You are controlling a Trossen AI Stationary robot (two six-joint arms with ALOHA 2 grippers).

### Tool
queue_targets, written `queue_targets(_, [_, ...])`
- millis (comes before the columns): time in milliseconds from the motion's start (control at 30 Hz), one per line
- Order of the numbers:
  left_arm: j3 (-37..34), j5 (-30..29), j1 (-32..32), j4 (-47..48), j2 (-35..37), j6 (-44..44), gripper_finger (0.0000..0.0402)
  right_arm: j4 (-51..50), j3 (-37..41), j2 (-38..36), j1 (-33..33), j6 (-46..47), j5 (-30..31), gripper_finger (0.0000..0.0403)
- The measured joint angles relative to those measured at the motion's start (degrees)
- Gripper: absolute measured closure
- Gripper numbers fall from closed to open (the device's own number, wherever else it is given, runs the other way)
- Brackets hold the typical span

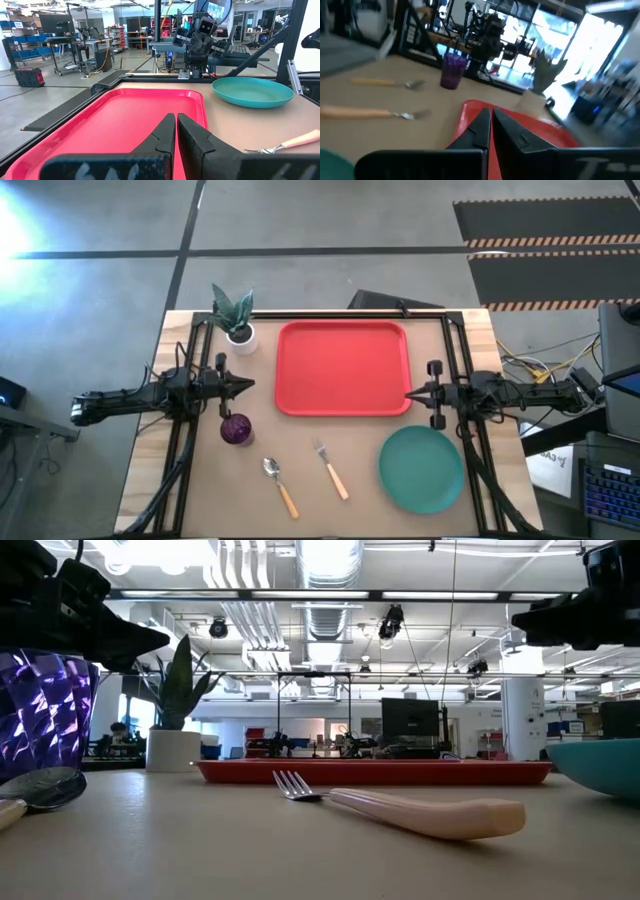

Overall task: Pick and place plate/cup/fork/spoon on tray
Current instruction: Put the violet glass cup on the red tray

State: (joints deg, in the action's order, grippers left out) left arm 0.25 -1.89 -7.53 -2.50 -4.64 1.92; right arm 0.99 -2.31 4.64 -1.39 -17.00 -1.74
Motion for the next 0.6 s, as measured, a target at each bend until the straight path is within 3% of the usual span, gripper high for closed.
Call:
queue_targets(267, [0.0, 0.04, 0.01, 0.0, 0.0, 0.0, 0.0402, 0.1, -0.11, 0.0, 0.0, 7.58, 0.21, 0.0394])
queue_targets(600, [0.0, 0.16, 0.0, 0.0, 0.0, -0.01, 0.0402, 0.09, -0.17, 0.0, 0.0, 8.05, 0.27, 0.0394])
